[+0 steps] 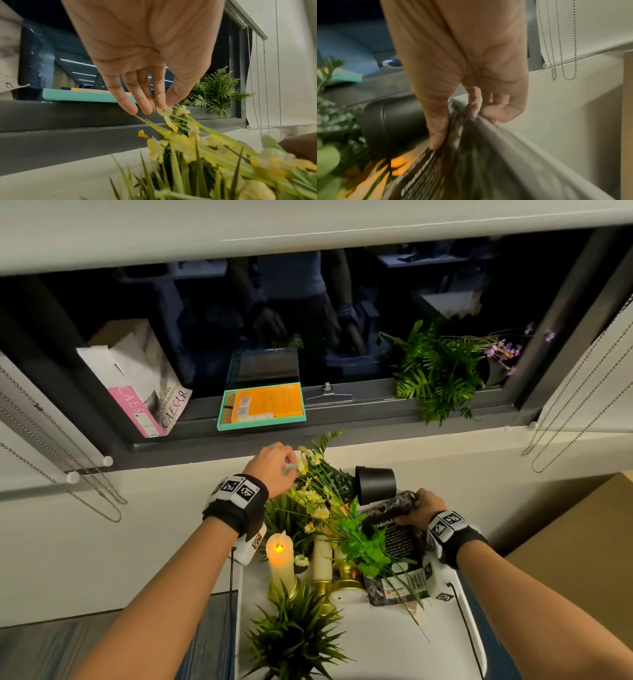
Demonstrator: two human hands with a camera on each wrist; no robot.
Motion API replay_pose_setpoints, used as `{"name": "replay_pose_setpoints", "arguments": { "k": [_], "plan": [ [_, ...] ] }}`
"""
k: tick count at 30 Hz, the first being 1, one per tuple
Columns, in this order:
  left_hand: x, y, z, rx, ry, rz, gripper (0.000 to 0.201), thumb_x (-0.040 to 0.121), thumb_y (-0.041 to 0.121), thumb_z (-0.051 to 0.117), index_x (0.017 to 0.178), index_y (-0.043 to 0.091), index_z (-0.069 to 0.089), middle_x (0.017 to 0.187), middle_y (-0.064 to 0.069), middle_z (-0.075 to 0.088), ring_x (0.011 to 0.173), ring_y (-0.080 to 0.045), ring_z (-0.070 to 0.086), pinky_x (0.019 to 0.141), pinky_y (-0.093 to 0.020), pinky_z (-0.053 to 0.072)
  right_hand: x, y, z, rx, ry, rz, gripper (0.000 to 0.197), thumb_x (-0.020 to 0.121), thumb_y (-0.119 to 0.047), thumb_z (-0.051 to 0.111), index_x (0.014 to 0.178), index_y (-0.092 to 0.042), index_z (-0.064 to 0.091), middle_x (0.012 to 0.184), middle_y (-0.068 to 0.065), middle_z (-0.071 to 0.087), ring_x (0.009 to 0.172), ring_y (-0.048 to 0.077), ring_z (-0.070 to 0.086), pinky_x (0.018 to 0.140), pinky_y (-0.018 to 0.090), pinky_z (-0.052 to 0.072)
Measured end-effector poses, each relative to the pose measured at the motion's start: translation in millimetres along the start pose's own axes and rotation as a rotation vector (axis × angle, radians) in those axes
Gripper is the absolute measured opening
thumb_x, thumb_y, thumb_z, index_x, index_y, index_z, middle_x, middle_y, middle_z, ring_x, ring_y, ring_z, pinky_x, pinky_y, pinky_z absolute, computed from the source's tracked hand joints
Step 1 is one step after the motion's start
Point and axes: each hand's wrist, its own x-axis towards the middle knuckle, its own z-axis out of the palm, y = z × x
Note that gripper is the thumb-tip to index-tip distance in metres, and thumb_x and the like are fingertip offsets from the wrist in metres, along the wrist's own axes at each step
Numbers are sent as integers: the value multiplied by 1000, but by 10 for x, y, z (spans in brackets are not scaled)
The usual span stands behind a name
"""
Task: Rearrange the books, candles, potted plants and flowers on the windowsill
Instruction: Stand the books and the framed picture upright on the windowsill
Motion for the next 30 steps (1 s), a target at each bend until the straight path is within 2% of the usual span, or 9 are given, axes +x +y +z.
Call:
{"name": "replay_pose_setpoints", "arguments": {
  "k": [4, 7, 10, 15, 18, 21, 24, 27, 30],
  "plan": [
    [20, -74, -62, -8, 35, 2, 12, 86, 17, 58, 98, 15, 60, 104, -3, 56, 90, -18, 58, 83, -38, 50, -28, 52, -180, 6, -39, 18, 56, 71, -33, 79, 115, -7, 57, 113, 11, 62, 101, 26, 57, 81, 26, 43],
    [41, -130, -89, -13, 51, -1, 13, 86, 15, 59, 98, 14, 61, 102, -3, 56, 86, -17, 57, 79, -34, 49, -91, 91, -311, 29, -46, 3, 38, 74, -29, 76, 101, -9, 57, 100, 10, 62, 88, 24, 56, 73, 26, 43],
    [68, -174, -102, -8, 59, -2, 12, 85, 15, 59, 97, 14, 62, 100, -3, 57, 84, -15, 56, 75, -29, 44, -172, 81, -436, 34, -22, -51, 30, 74, -28, 75, 90, -11, 55, 93, 11, 62, 80, 24, 59, 63, 26, 46],
    [115, -190, -135, -28, 64, 3, 11, 85, 15, 60, 95, 13, 63, 98, -4, 58, 86, -19, 59, 77, -32, 48, -378, -91, -656, -9, 35, -129, 29, 71, -29, 75, 79, -14, 52, 83, 7, 60, 77, 24, 60, 63, 29, 50],
    [132, -181, -168, -37, 68, 9, 10, 84, 14, 60, 94, 12, 63, 97, -4, 58, 88, -21, 60, 82, -38, 51, -528, -232, -778, -42, 75, -184, 29, 68, -31, 75, 74, -15, 52, 80, 8, 62, 77, 27, 62, 70, 35, 54],
    [142, -180, -196, -50, 72, 15, 11, 84, 14, 60, 94, 13, 63, 98, -5, 59, 88, -20, 60, 83, -39, 52, -692, -351, -916, -68, 160, -223, 30, 67, -33, 74, 69, -17, 48, 76, 8, 61, 78, 29, 60, 68, 34, 51],
    [139, -177, -229, -62, 82, 27, 11, 84, 12, 60, 95, 11, 64, 99, -7, 60, 87, -20, 59, 82, -36, 51, -833, -467, -1078, -55, 273, -279, 33, 67, -34, 73, 67, -18, 44, 69, 5, 59, 74, 28, 57, 59, 29, 40],
    [130, -180, -297, -99, 100, 35, 10, 85, 10, 60, 95, 11, 63, 99, -8, 60, 85, -19, 59, 80, -31, 50, -942, -638, -1203, -59, 406, -367, 36, 69, -39, 71, 73, -18, 42, 66, 2, 55, 69, 28, 56, 55, 29, 35],
    [105, -172, -426, -141, 130, 49, 12, 86, 9, 59, 96, 14, 62, 99, -7, 61, 84, -18, 59, 78, -30, 52, -1080, -918, -1288, -61, 566, -481, 35, 72, -40, 70, 82, -20, 42, 68, -1, 54, 69, 27, 52, 60, 30, 34]
  ]
}}
